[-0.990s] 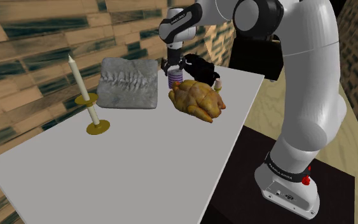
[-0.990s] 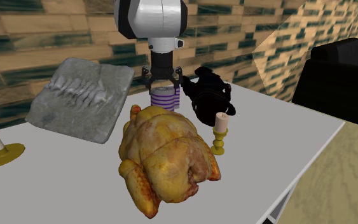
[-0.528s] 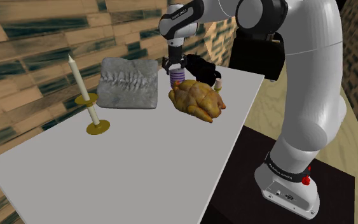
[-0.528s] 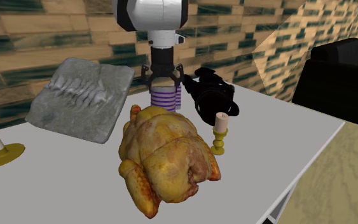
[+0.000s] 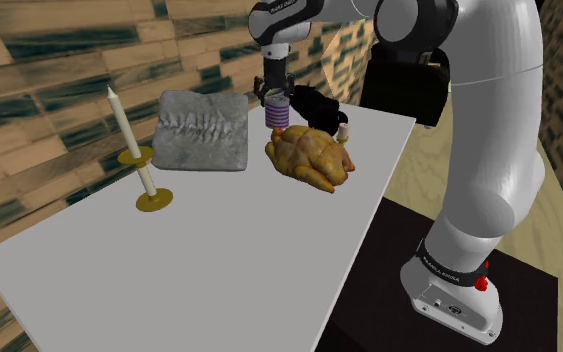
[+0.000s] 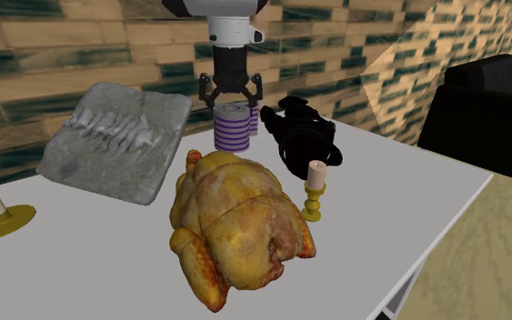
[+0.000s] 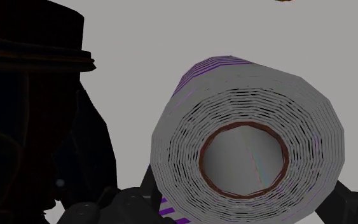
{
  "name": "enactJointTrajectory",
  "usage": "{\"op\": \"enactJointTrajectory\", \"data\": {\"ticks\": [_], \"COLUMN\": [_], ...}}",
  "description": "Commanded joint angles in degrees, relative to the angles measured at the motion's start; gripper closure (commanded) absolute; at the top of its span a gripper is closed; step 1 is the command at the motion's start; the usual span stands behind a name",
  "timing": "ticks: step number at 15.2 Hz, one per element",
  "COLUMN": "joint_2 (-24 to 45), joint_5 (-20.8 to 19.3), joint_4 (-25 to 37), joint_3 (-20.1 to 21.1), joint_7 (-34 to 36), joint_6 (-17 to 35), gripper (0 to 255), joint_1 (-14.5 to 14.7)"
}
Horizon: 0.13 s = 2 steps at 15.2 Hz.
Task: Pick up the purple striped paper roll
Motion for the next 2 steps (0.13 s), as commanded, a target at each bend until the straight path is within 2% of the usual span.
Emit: {"op": "enactJointTrajectory", "data": {"ticks": [1, 2], "joint_2": [-0.2, -0.2], "joint_5": [0.0, 0.0], "joint_4": [0.6, 0.6], "joint_3": [0.0, 0.0], "joint_7": [0.0, 0.0], "joint_6": [-0.8, -0.8], "gripper": [255, 255], "joint_1": [-0.1, -0.1]}}
